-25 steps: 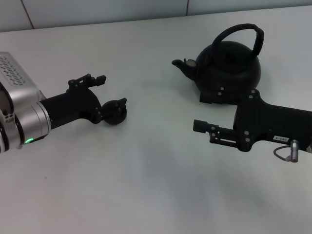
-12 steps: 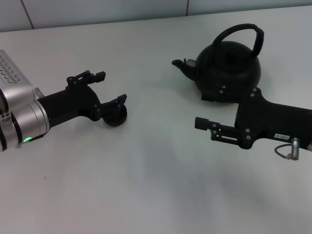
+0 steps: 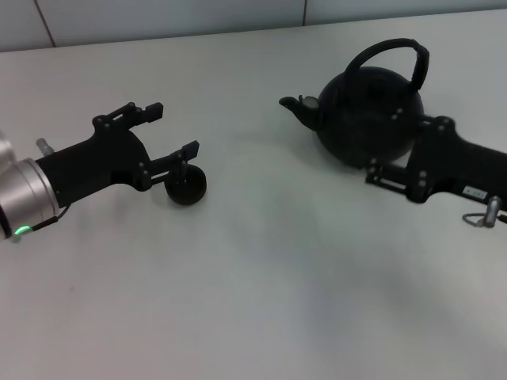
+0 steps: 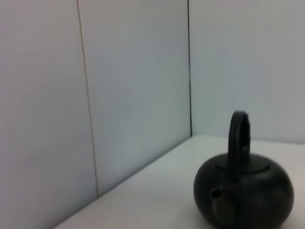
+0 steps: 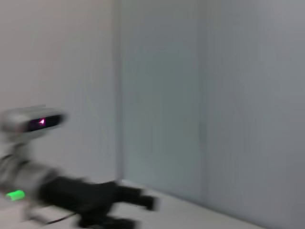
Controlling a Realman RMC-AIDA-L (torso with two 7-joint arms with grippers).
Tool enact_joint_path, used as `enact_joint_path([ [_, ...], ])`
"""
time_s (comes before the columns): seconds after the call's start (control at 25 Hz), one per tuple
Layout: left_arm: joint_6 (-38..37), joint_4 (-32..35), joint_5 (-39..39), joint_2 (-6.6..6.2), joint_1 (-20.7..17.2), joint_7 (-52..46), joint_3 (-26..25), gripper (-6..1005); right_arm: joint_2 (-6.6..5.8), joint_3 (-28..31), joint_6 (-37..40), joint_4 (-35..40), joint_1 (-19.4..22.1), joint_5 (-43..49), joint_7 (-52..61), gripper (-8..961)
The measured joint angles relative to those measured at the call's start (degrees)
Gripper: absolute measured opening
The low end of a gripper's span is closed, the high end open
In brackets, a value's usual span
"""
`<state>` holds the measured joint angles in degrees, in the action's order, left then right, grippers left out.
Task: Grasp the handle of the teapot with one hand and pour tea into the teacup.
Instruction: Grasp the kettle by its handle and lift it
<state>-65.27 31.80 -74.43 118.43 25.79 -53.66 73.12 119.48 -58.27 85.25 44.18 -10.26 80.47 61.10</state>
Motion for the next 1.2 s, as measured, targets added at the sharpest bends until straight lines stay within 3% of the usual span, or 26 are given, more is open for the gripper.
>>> enact_joint_path([
  [0.36, -4.04, 0.70, -0.03, -0.30, -1.84, 0.13, -1.95, 809, -0.08, 12.64, -3.52, -6.50, -0.35, -2.86, -0.23, 614],
  [0.52, -4.05, 0.72, -0.19, -0.31, -1.91, 0.14, -2.28, 809, -0.18, 15.04, -4.46, -7.82, -0.50, -2.86, -0.28, 614],
  [1.2, -3.72, 0.60, -0.46, -0.21, -1.54, 0.14, -2.37, 809, -0.16, 15.62, -14.04, -8.52, -2.19, -2.87, -0.42, 614],
])
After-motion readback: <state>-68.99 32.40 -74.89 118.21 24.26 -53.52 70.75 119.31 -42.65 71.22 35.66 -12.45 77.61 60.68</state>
